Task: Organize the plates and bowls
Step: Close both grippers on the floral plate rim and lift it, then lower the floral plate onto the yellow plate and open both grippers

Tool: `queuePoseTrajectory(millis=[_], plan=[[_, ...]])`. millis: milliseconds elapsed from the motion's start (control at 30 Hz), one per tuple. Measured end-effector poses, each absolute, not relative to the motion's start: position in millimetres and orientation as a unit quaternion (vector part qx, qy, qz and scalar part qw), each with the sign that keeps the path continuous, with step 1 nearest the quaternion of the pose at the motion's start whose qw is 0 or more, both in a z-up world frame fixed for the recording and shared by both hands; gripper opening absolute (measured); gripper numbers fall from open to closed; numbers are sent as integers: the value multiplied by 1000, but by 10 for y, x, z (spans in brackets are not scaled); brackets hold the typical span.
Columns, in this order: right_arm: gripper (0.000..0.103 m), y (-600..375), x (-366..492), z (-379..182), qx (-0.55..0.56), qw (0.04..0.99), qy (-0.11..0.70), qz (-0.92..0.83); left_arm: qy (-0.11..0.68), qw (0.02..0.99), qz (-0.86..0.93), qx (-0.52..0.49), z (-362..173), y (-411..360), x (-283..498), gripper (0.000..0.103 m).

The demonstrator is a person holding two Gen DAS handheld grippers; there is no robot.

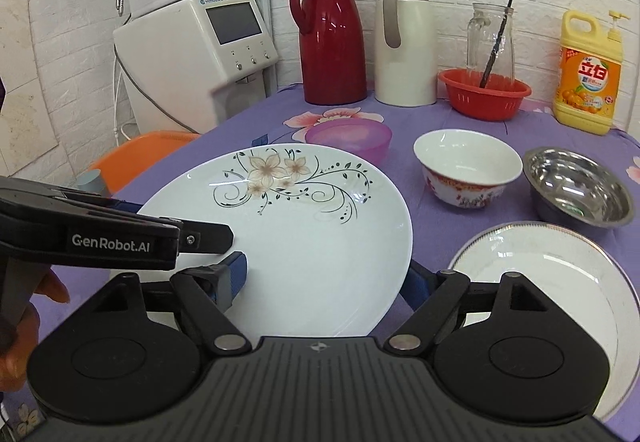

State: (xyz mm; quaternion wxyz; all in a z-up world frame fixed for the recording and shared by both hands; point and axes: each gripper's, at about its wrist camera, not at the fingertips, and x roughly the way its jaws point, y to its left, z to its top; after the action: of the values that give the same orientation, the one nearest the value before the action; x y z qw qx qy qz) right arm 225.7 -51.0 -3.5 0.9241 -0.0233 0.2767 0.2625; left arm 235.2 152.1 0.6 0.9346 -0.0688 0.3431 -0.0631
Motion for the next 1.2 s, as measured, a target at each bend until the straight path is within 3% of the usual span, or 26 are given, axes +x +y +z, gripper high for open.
queuePoseTrajectory(millis=[500, 600, 667, 733, 833, 1200], plan=[[103, -502, 1628, -381, -29, 919, 299, 254, 372, 922, -56, -92, -434, 1588, 1695, 44], [103, -521, 1633, -437, -18, 915, 306, 264, 362, 927, -56, -84, -445, 1577, 1673, 50], [103, -501, 1618, -424, -27, 916, 302, 262, 365, 923, -64, -104, -440, 1627, 1687, 60], [103, -560, 1608, -369, -13, 923, 286, 258, 353, 926, -63, -115, -377, 1671, 1649, 62], [103, -718, 1581, -246, 12, 937, 254, 240, 329, 934, -55, -124, -226, 1738, 1587, 74], [103, -1336, 1620, -149, 71, 950, 245, 178, 315, 938, -84, -113, 1, 1394, 1869, 75]])
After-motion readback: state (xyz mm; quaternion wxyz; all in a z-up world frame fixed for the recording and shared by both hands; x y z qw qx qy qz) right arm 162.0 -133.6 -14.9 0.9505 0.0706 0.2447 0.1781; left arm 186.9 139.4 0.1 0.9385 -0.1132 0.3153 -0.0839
